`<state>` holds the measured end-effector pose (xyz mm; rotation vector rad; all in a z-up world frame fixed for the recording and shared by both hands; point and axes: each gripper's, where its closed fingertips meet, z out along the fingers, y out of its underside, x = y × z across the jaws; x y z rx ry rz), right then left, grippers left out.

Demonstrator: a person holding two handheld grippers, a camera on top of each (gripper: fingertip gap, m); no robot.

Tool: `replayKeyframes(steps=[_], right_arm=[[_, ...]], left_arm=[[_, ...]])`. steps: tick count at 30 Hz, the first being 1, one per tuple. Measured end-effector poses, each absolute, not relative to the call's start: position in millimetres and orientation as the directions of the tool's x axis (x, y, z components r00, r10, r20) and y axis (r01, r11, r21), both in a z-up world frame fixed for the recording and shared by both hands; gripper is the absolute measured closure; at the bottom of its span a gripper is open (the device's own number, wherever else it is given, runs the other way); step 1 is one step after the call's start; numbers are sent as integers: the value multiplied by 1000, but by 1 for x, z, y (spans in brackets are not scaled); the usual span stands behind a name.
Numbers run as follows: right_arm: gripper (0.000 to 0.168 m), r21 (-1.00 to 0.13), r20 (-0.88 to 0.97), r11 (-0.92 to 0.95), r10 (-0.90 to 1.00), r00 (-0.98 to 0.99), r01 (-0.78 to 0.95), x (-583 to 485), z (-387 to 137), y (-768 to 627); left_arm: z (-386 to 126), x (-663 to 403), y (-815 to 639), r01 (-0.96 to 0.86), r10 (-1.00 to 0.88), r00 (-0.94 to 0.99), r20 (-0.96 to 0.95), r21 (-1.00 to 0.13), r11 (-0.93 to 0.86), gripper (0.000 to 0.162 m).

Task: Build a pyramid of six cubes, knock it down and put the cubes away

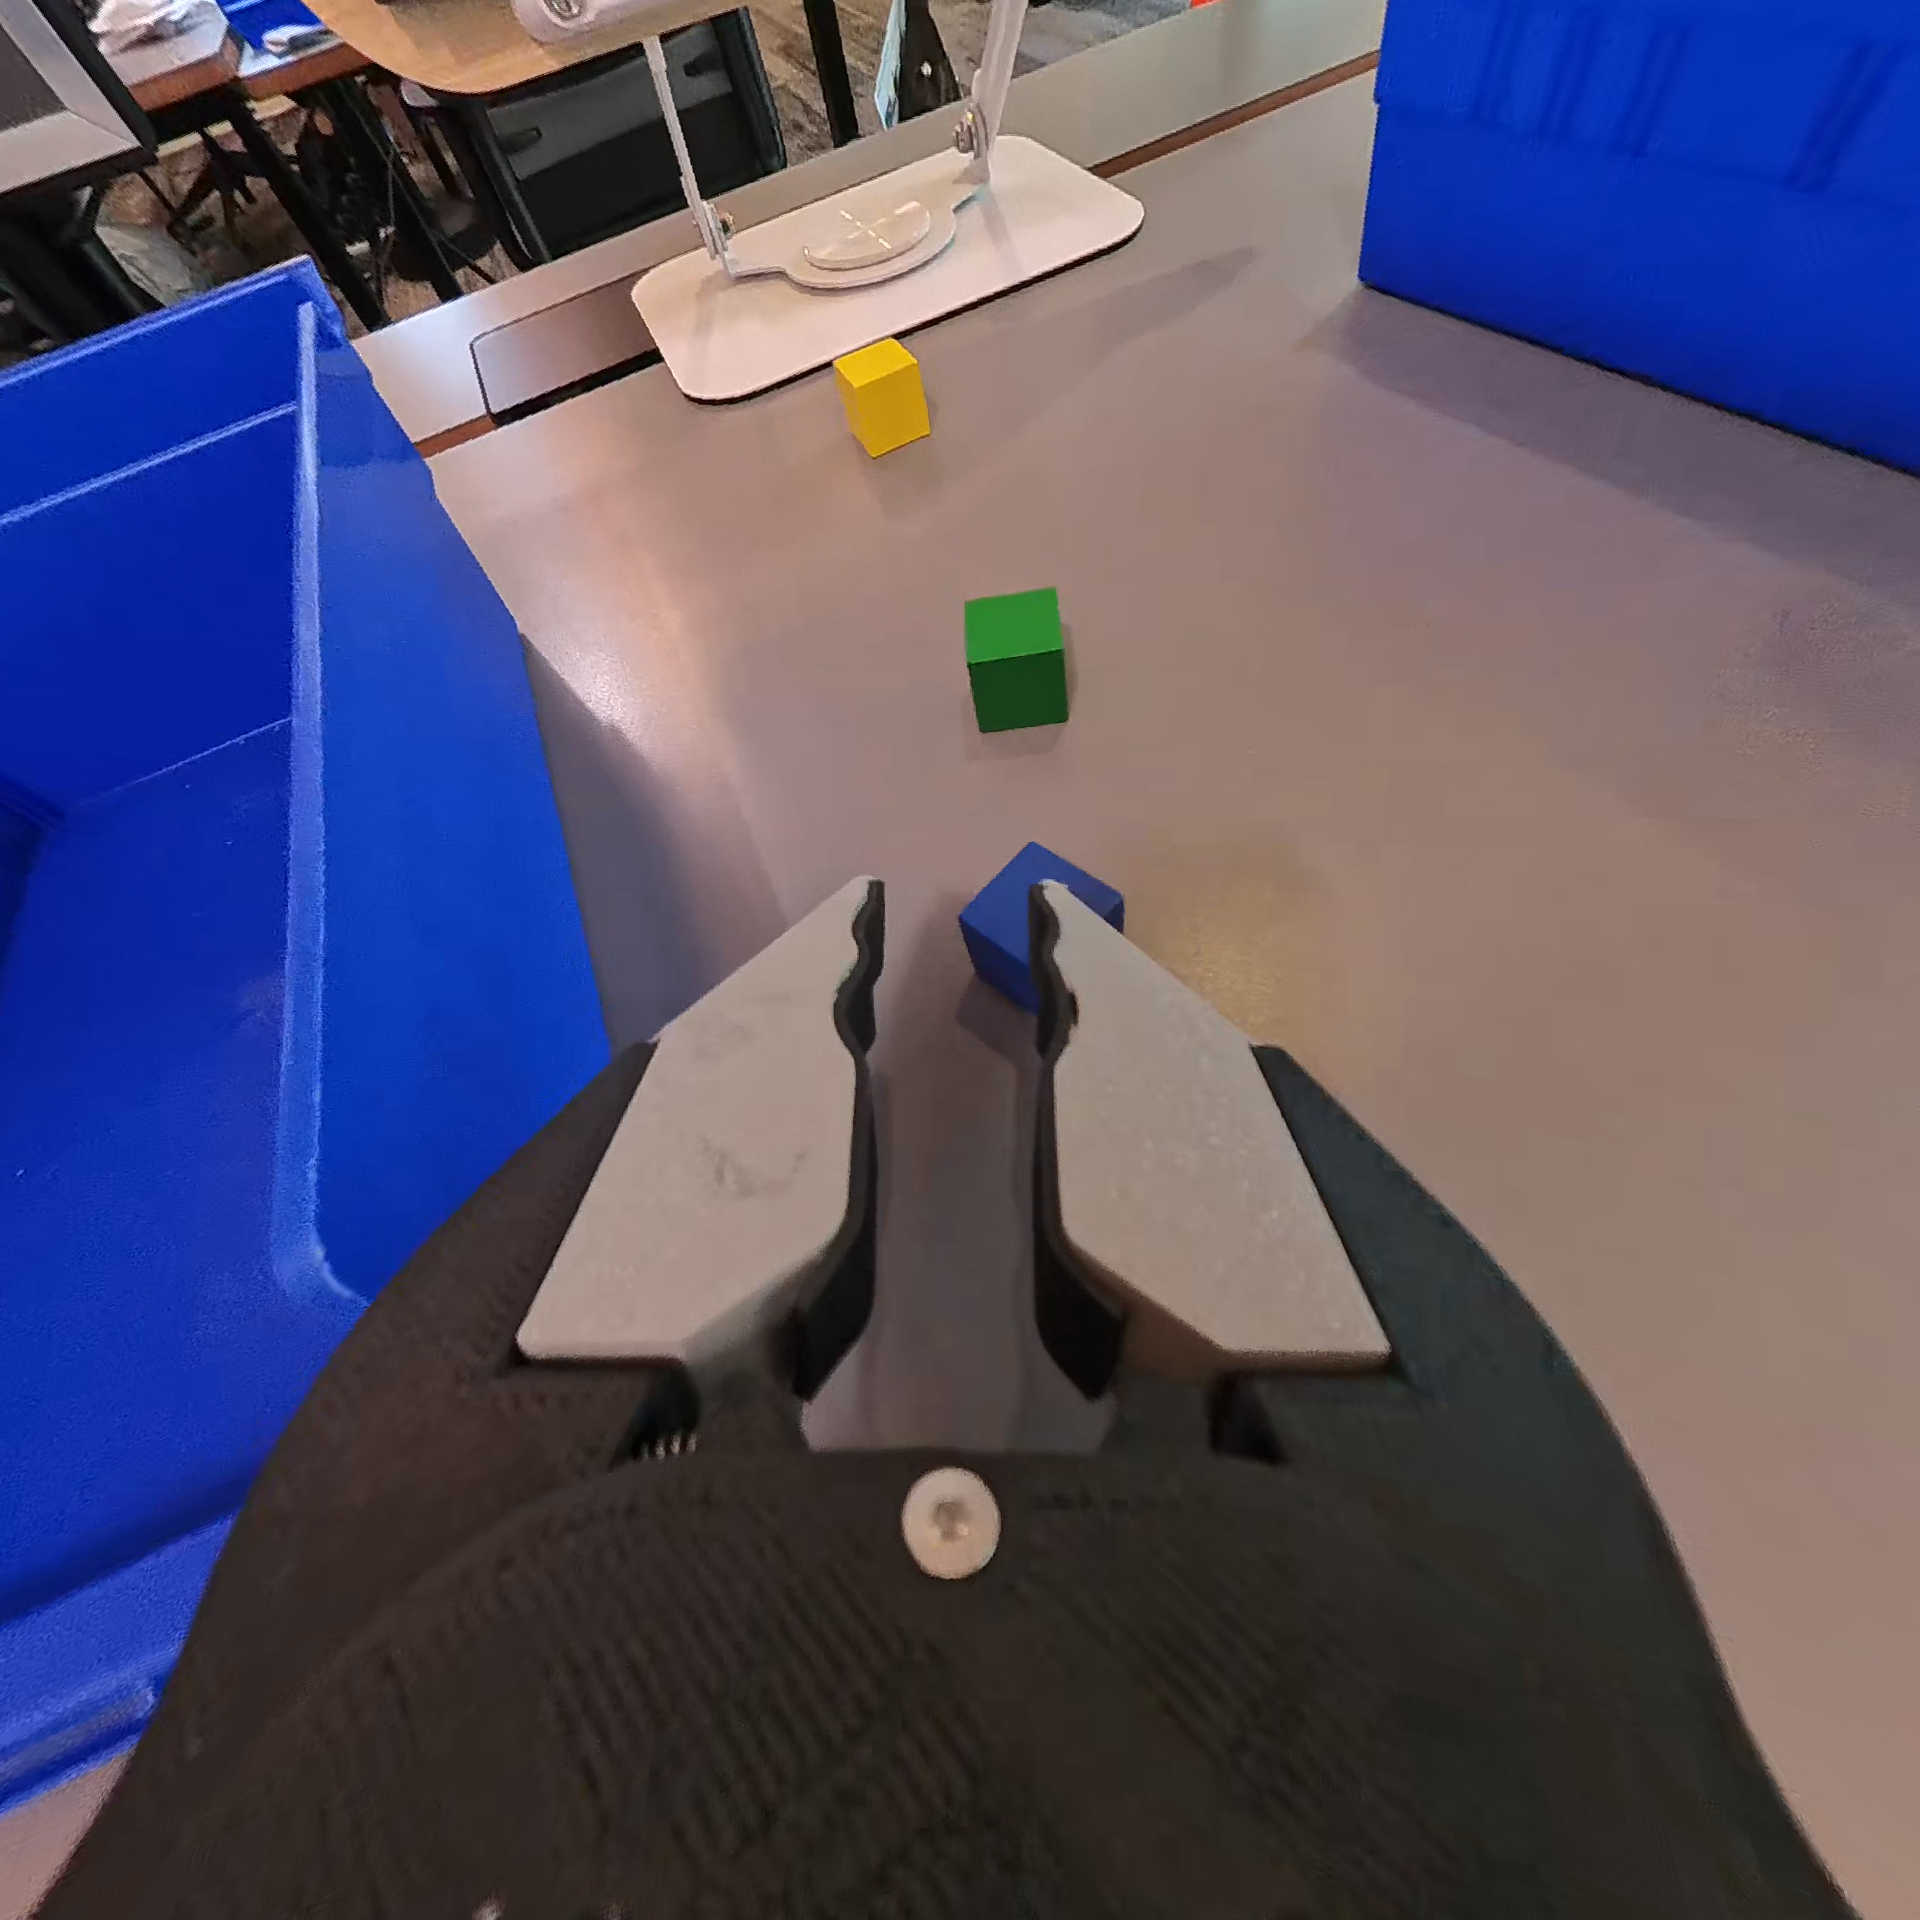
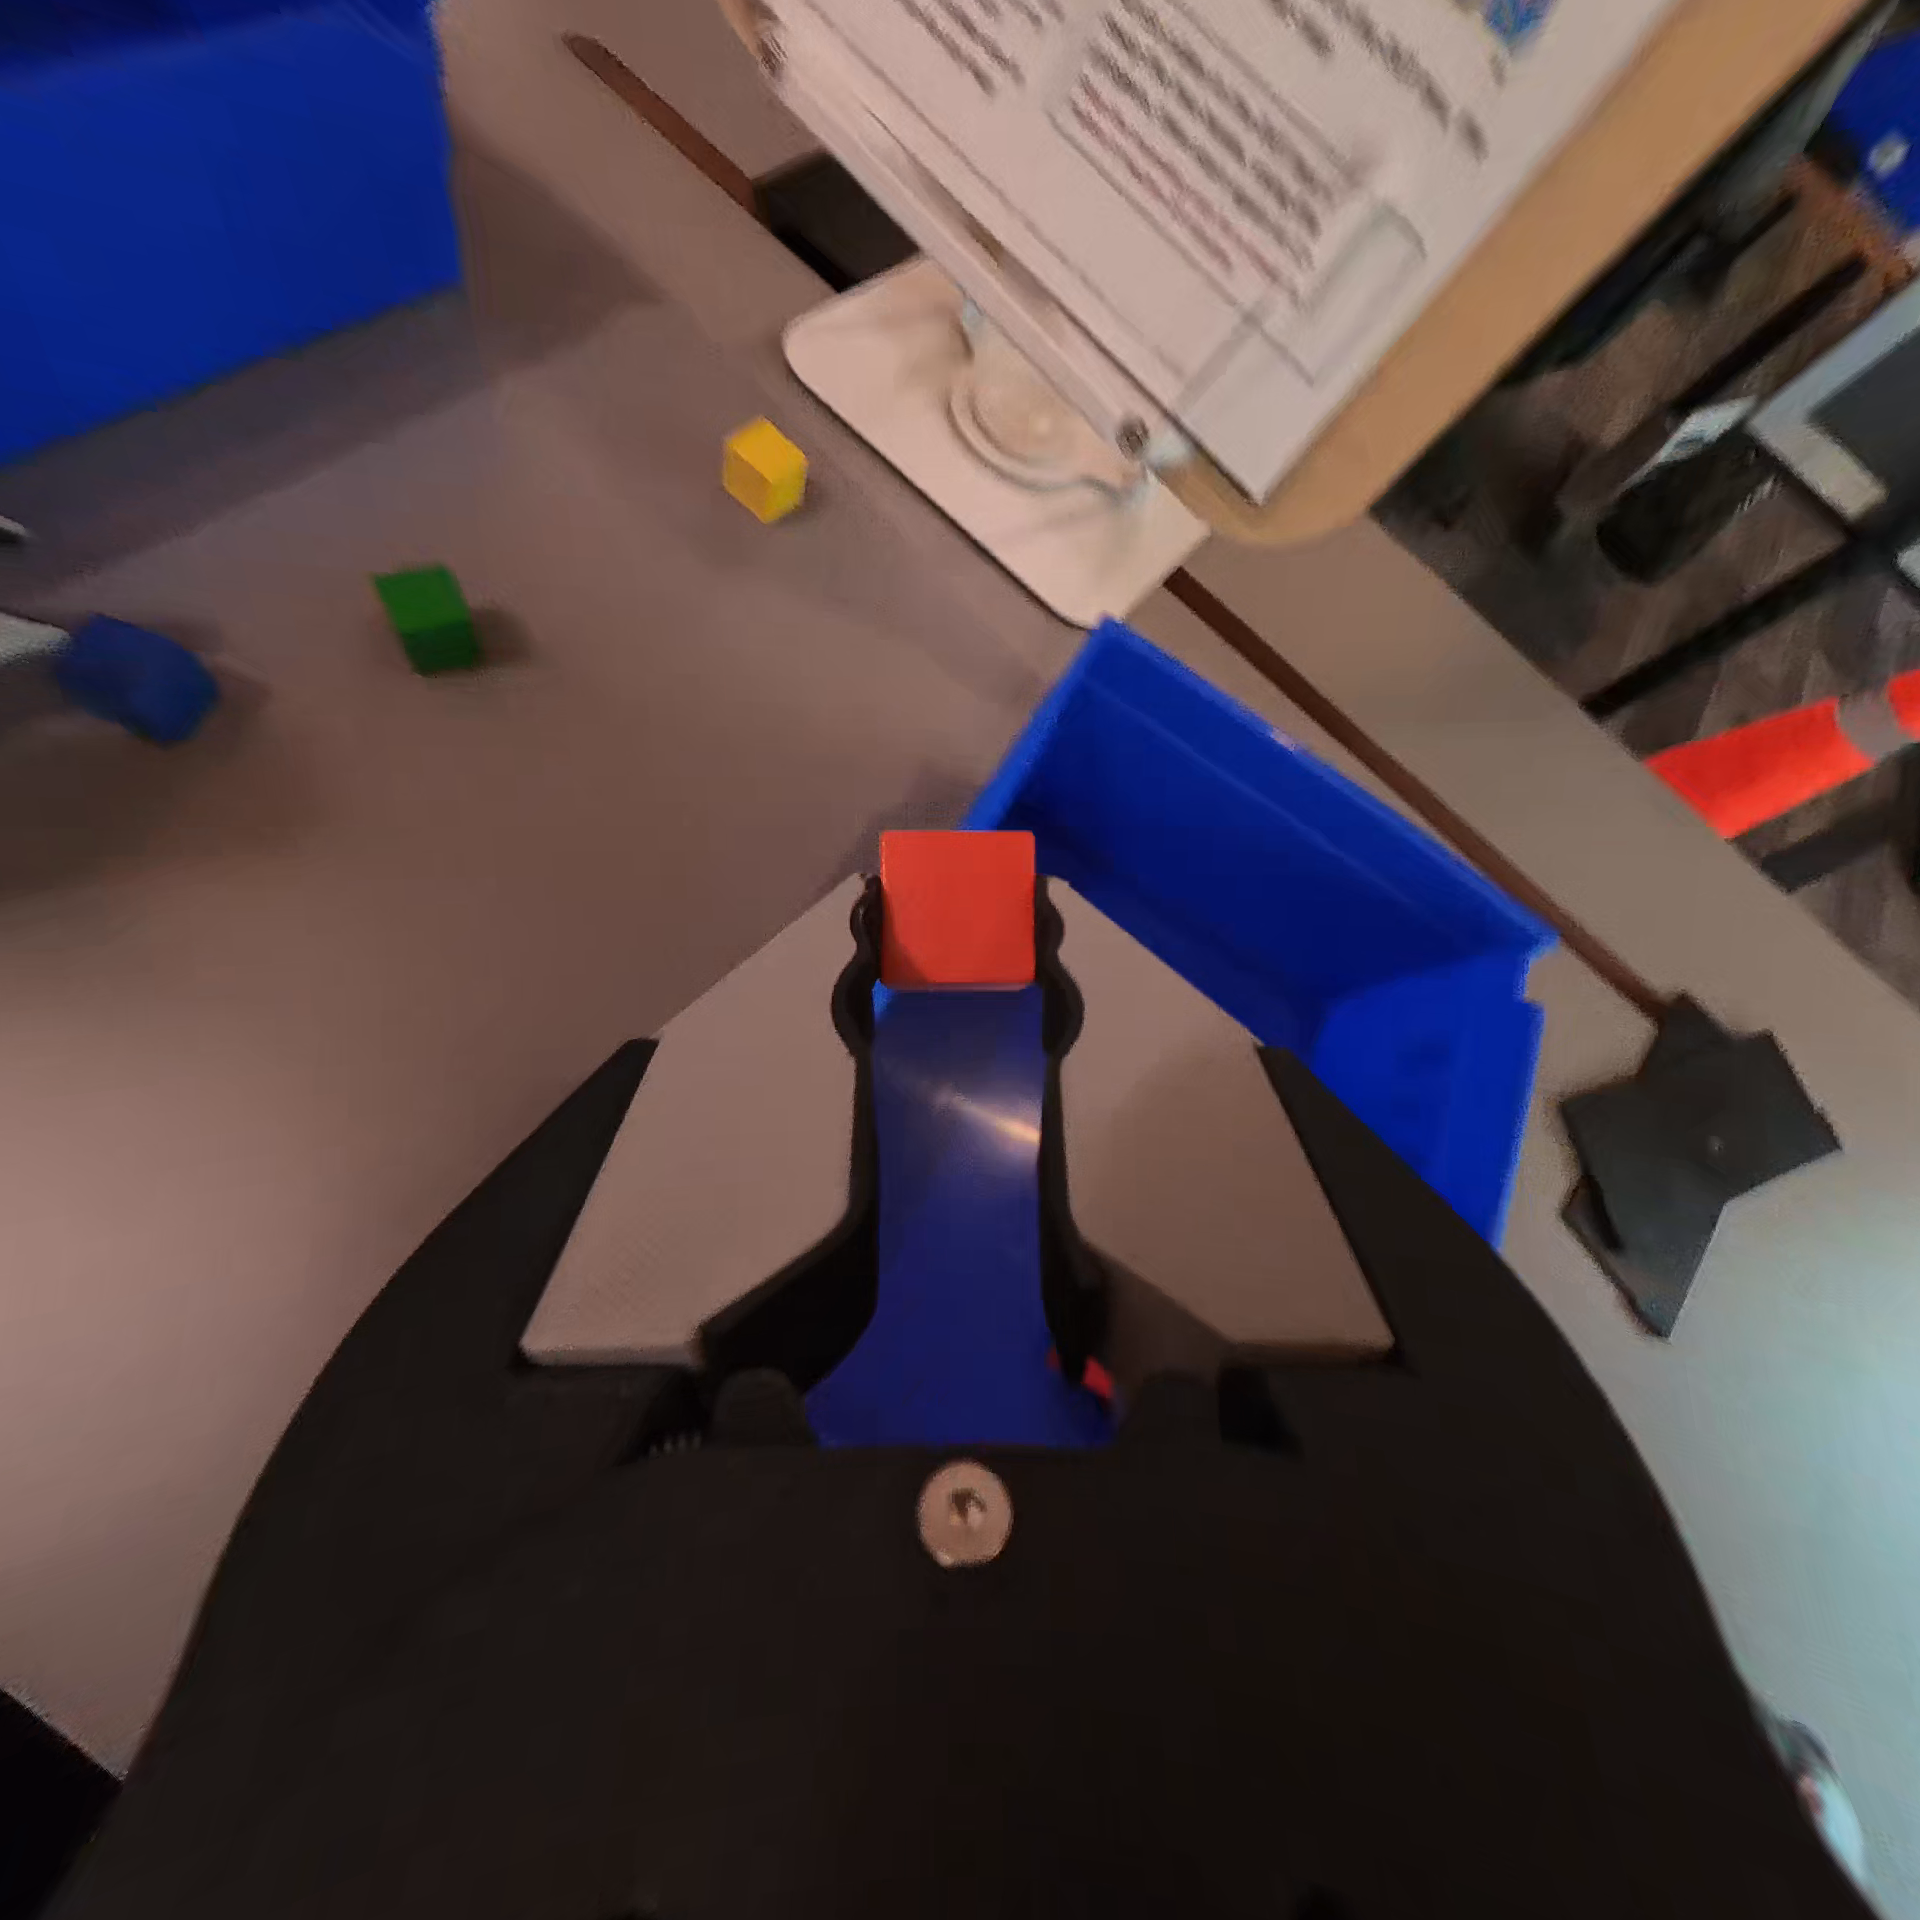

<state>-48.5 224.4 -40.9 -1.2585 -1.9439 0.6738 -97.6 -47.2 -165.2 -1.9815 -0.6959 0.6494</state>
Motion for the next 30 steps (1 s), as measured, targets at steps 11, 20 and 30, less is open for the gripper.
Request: replayKeyframes(steps=[11, 20, 30], right_arm=[[130, -799, 239, 358, 926, -292, 483, -50, -58, 195], [121, -644, 216, 555, 792, -571, 526, -114, -123, 43], [144, -557, 159, 581, 776, -611, 593, -162, -187, 24]], left_arm=[[-165, -100, -49, 198, 708, 674, -209, -872, -447, 137], [-166, -99, -48, 208, 702, 685, -195, -872, -444, 135], [-169, -98, -45, 219, 680, 713, -170, -867, -447, 135]])
